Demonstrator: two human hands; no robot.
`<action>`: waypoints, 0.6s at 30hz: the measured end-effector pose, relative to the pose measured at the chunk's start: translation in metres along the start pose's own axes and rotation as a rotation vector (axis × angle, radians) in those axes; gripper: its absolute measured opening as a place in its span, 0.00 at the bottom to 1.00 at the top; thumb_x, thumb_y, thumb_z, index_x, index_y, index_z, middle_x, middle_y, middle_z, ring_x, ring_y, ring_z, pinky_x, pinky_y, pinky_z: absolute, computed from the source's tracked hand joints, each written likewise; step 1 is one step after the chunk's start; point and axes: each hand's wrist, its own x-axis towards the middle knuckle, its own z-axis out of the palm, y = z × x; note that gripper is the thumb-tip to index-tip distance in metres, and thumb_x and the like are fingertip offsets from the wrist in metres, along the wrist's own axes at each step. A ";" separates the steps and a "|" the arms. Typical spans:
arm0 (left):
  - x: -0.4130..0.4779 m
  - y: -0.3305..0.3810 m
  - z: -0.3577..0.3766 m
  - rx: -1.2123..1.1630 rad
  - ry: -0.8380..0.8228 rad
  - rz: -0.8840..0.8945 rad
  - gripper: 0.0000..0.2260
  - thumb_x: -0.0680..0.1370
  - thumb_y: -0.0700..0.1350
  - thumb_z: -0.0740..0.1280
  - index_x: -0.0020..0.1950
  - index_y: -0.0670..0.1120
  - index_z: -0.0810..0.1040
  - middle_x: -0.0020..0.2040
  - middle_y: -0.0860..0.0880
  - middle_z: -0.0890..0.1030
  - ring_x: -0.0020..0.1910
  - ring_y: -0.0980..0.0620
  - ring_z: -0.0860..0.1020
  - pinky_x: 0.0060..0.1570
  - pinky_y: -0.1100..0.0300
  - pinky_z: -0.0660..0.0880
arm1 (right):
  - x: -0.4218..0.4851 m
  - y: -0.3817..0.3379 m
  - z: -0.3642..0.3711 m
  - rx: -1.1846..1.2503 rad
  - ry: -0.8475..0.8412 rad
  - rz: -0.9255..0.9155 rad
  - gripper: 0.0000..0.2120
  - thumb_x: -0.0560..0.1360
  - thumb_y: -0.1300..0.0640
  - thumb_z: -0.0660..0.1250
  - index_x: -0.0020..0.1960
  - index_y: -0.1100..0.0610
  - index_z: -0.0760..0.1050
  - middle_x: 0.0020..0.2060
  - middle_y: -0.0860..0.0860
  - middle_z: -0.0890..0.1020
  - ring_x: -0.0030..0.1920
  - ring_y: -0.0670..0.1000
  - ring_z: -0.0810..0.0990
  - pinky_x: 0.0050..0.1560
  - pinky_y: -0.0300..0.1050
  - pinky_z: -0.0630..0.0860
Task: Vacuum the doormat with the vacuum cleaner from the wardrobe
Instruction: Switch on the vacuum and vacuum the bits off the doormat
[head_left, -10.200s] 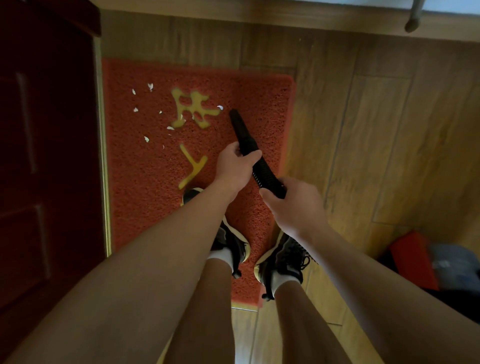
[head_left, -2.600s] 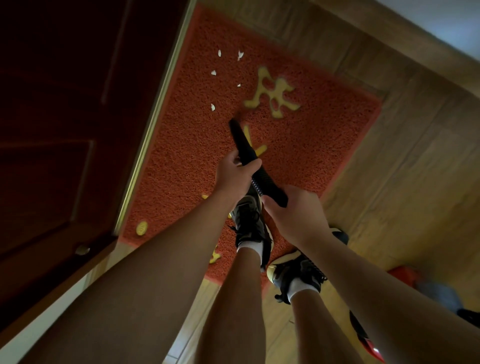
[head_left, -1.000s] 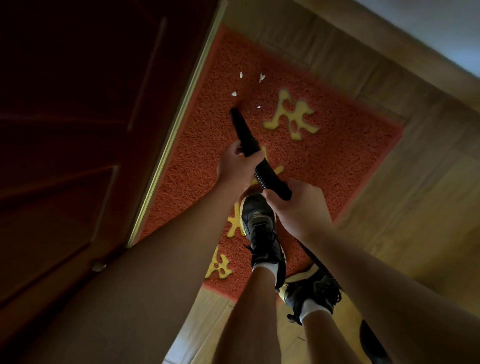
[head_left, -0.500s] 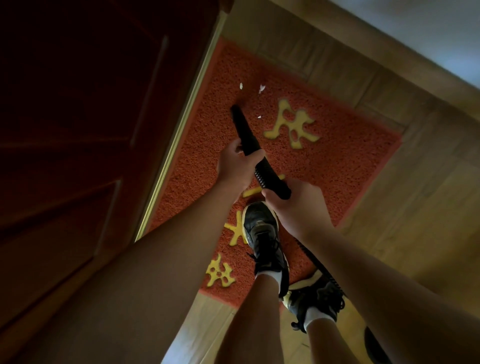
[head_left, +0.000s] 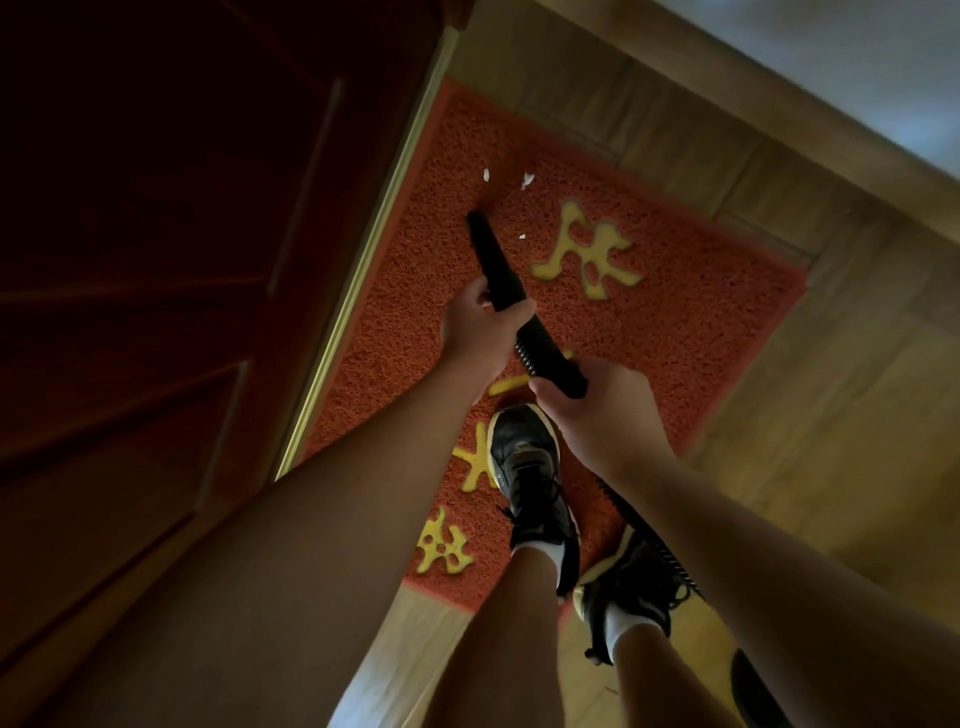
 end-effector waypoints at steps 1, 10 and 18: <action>-0.001 -0.001 0.000 0.002 -0.001 0.009 0.22 0.72 0.52 0.74 0.64 0.47 0.80 0.60 0.49 0.82 0.59 0.49 0.80 0.61 0.47 0.77 | -0.001 0.001 0.000 0.001 0.001 -0.005 0.18 0.77 0.46 0.69 0.35 0.56 0.71 0.26 0.52 0.76 0.24 0.51 0.70 0.25 0.44 0.66; -0.012 -0.011 0.020 0.012 -0.019 0.003 0.17 0.76 0.48 0.74 0.63 0.46 0.80 0.59 0.48 0.82 0.58 0.49 0.80 0.55 0.53 0.76 | -0.021 0.017 -0.006 0.053 0.001 0.032 0.17 0.79 0.45 0.67 0.37 0.53 0.70 0.27 0.51 0.74 0.26 0.54 0.72 0.27 0.47 0.66; -0.020 0.000 0.049 0.018 -0.050 -0.012 0.19 0.78 0.48 0.73 0.68 0.45 0.78 0.61 0.48 0.80 0.58 0.49 0.79 0.49 0.58 0.75 | -0.019 0.038 -0.024 0.021 0.017 0.080 0.17 0.78 0.43 0.67 0.38 0.53 0.71 0.27 0.48 0.74 0.24 0.48 0.71 0.25 0.43 0.66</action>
